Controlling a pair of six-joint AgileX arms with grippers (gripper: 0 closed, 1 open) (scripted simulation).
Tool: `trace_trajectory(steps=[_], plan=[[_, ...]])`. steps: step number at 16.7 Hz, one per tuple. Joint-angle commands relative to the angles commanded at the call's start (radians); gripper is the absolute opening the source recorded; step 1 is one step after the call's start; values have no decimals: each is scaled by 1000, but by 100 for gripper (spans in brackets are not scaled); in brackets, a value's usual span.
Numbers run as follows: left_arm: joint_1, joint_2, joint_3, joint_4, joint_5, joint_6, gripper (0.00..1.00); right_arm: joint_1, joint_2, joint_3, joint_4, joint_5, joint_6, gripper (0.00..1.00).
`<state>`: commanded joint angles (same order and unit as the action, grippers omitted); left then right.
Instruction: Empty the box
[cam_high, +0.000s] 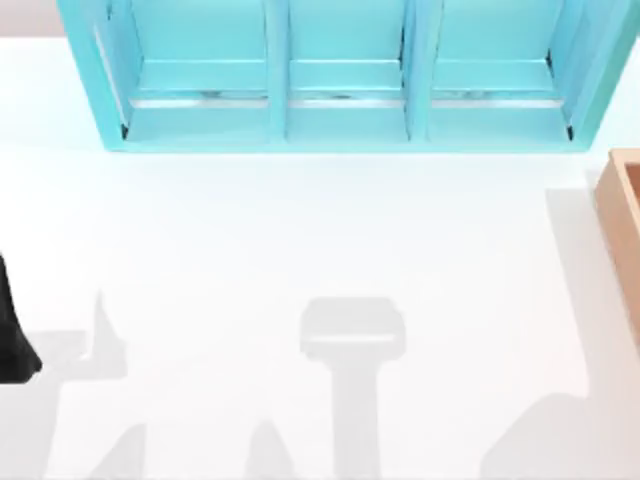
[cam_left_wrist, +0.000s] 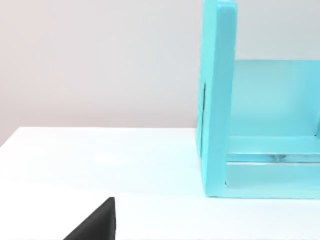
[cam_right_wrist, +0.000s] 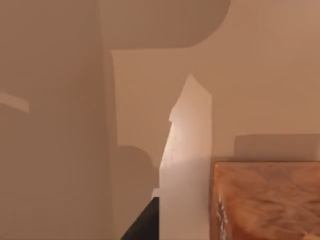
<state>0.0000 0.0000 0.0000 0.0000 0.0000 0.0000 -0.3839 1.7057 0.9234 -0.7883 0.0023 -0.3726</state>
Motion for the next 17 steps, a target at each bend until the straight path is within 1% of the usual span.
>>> trace_trajectory(steps=[7,8,17], plan=[[0,0,0,0,0,0,100,0,0,0,0,0,0,2],[0,0,0,0,0,0,100,0,0,0,0,0,0,0],[0,0,0,0,0,0,100,0,-4,3,-3,1,1,0]])
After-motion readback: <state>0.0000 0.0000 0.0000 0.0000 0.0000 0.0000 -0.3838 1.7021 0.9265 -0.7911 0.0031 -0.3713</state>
